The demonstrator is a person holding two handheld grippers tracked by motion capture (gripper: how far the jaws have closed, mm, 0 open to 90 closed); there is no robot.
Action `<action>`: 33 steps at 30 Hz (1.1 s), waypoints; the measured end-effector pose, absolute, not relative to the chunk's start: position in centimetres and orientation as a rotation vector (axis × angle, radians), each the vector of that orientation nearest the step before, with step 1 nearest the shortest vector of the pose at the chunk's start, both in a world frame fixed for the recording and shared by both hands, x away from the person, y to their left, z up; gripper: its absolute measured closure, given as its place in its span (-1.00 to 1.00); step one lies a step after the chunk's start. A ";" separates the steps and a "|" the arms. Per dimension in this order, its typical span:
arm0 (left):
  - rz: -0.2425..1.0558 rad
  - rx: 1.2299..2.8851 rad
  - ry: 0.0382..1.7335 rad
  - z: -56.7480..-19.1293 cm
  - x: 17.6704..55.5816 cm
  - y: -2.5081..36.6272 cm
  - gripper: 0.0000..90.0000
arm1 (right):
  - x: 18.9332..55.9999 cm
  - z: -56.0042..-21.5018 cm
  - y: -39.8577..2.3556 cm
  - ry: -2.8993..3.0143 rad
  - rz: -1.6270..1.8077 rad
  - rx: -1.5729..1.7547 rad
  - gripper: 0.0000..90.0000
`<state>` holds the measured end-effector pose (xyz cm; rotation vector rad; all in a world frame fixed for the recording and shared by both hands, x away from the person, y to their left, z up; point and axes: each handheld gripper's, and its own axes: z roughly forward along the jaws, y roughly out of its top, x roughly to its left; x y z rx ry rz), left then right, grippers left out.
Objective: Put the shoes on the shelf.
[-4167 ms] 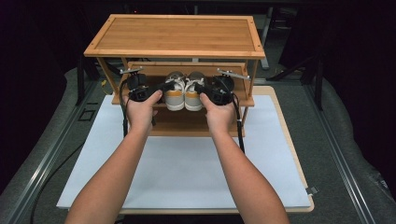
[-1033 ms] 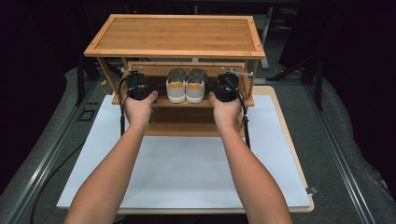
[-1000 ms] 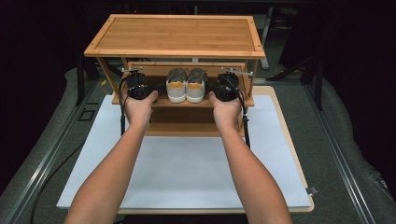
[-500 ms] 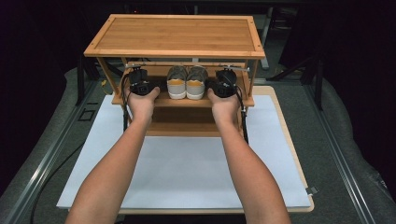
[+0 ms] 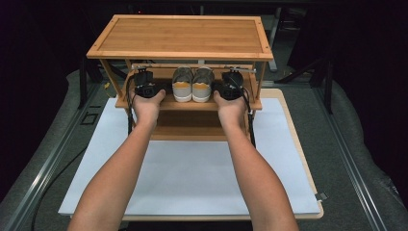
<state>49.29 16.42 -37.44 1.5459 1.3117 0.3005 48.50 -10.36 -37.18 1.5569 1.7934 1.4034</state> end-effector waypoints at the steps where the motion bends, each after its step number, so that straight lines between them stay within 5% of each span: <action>1: 0.300 1.542 1.314 -37.4 49.3 16.4 1.00 | 48.5 -37.2 -10.3 1.790 1.401 1.561 1.00; 33: 0.261 1.530 1.165 -36.1 43.5 19.0 0.99 | 42.9 -35.5 -11.6 1.854 1.455 1.415 0.93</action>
